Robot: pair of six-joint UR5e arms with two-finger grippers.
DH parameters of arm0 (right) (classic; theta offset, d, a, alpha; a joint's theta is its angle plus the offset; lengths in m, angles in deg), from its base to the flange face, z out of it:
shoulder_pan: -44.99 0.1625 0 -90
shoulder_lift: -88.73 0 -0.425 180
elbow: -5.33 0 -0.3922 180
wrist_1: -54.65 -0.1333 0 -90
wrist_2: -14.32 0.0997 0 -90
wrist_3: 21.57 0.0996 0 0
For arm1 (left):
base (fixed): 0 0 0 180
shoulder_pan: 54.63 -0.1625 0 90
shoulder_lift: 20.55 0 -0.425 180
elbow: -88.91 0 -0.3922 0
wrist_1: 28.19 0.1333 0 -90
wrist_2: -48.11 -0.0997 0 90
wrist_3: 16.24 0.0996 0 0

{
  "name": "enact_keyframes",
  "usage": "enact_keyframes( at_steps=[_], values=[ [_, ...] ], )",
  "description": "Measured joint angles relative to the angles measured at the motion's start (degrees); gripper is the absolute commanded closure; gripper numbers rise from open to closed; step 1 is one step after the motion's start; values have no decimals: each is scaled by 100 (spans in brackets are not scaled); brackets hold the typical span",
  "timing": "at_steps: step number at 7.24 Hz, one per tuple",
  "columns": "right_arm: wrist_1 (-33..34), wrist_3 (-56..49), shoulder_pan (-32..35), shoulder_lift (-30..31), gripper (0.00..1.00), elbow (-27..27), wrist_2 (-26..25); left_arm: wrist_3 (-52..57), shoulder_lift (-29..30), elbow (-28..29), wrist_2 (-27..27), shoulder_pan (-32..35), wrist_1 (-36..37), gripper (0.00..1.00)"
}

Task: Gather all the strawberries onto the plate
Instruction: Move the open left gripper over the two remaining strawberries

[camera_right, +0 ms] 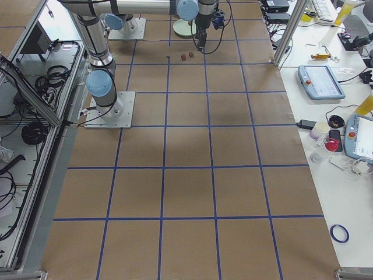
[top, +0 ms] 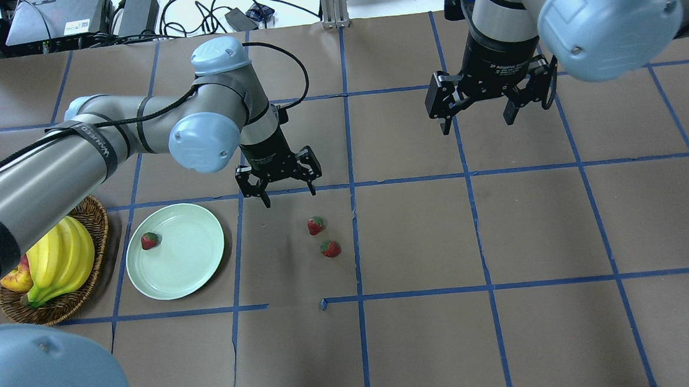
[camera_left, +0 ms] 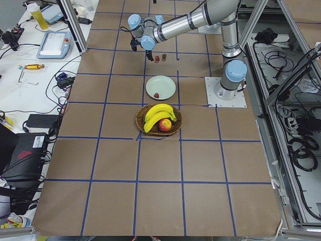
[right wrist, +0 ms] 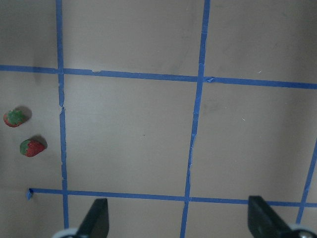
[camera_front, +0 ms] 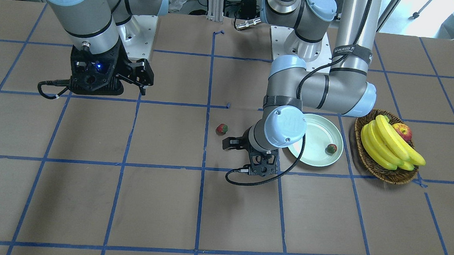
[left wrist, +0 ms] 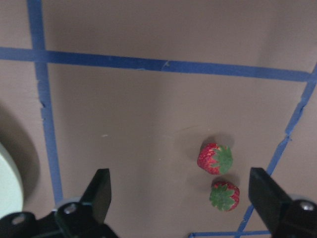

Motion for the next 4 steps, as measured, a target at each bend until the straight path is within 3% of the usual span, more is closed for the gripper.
enact_keyframes(
  at_steps=[4],
  values=[
    [-10, 0, 0, 0, 0, 9, -6, -345, 378, -1, 81, 200, 212, 0]
  ],
)
